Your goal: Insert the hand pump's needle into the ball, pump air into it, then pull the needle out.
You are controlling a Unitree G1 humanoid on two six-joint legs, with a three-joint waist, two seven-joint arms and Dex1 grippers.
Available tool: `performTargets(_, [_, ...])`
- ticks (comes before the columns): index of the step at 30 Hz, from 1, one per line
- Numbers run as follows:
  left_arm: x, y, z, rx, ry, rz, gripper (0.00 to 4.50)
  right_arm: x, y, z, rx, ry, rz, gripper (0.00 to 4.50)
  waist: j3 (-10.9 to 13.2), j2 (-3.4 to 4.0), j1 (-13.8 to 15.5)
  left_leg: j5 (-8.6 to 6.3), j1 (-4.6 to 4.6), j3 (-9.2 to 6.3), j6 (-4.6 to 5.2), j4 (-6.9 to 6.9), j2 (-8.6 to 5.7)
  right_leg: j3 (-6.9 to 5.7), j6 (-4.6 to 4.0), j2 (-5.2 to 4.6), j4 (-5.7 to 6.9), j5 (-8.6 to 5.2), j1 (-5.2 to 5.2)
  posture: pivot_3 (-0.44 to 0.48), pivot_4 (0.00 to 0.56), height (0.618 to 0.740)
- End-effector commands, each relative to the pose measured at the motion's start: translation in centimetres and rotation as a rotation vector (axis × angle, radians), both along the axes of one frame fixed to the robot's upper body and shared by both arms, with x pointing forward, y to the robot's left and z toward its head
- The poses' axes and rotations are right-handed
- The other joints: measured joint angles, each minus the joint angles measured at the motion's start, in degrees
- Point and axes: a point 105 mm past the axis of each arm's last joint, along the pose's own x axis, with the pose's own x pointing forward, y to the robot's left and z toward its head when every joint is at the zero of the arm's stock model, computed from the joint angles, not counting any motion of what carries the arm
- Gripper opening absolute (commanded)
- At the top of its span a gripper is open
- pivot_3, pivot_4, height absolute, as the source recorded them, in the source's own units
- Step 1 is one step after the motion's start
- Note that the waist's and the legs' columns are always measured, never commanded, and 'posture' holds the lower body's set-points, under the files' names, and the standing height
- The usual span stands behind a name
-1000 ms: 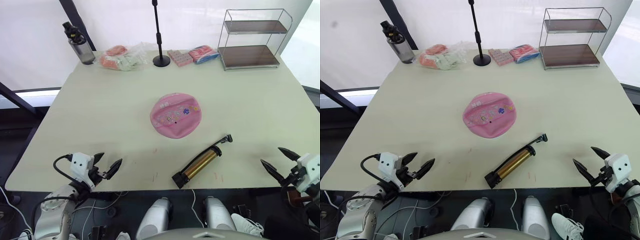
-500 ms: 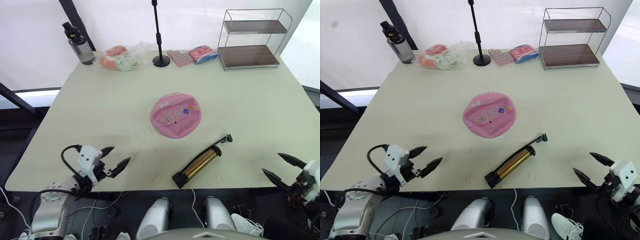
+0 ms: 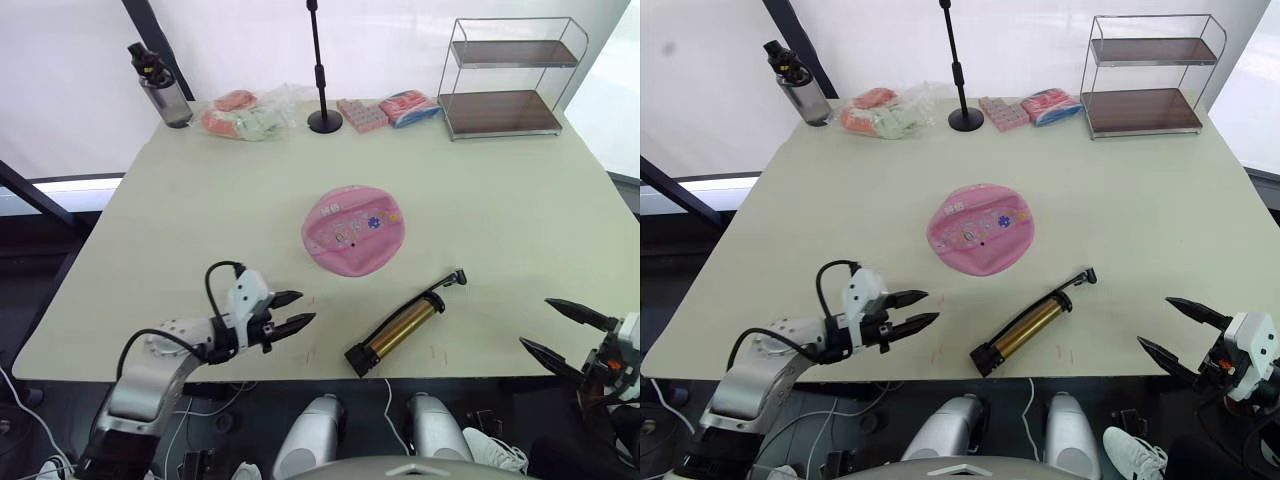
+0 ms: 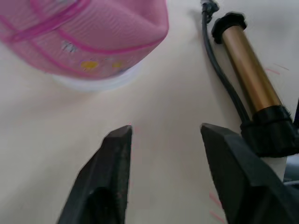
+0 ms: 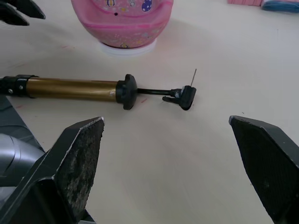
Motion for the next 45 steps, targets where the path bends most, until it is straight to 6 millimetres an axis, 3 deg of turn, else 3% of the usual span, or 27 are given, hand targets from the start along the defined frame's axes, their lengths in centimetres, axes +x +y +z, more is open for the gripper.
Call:
performTargets(1, [0.5, -2.2, 0.3, -0.007, 0.002, -0.042, 2.64, -0.3, -0.1, 1.3, -0.002, -0.054, 0.015, 4.5, 0.0, -0.01, 0.13, 0.0, 0.0, 0.0, 0.0, 0.01, 0.0, 0.0, 0.0, 0.0, 0.0, 0.0, 0.0, 0.0, 0.15, 0.736])
performTargets(8, [1.7, -7.7, 0.5, -0.038, 0.042, -0.109, 2.64, -0.3, 0.2, 1.9, 0.014, -0.079, 0.025, 4.5, 0.02, -0.03, 0.59, 0.0, -0.01, 0.02, 0.0, 0.03, 0.0, 0.01, 0.01, 0.04, 0.0, 0.01, 0.0, 0.0, 0.15, 0.736])
performTargets(14, [2.6, -11.2, 0.1, -0.003, 0.062, -0.13, 2.64, -0.7, 0.4, 2.0, 0.006, -0.073, 0.049, 4.5, 0.04, -0.05, 0.77, 0.0, -0.02, 0.02, 0.0, 0.03, -0.01, 0.02, 0.01, 0.06, -0.01, 0.01, 0.01, 0.0, 0.15, 0.736])
performTargets(25, [4.3, -14.7, -0.7, 0.1, 0.033, -0.116, 2.64, -0.9, 1.5, 3.4, 0.016, -0.106, 0.099, 4.5, 0.07, -0.1, 0.78, 0.01, -0.02, 0.01, -0.01, 0.09, -0.01, 0.0, 0.03, 0.08, -0.03, 0.01, 0.05, 0.0, 0.15, 0.736])
performTargets(40, [5.3, -19.8, -1.6, 0.12, 0.061, -0.125, 2.64, -2.3, 1.7, 2.9, 0.043, -0.072, 0.181, 4.5, 0.16, -0.25, 0.81, 0.01, -0.05, 0.01, 0.0, 0.11, -0.03, -0.02, 0.06, 0.07, -0.06, 0.01, 0.08, 0.0, 0.15, 0.736])
performTargets(45, [6.5, -20.5, -1.7, 0.124, 0.07, -0.093, 2.64, -2.5, 1.9, 2.7, 0.047, -0.071, 0.193, 4.5, 0.21, -0.34, 0.82, 0.01, -0.04, 0.0, 0.0, 0.12, -0.03, -0.02, 0.09, 0.07, -0.06, 0.02, 0.08, 0.0, 0.15, 0.736])
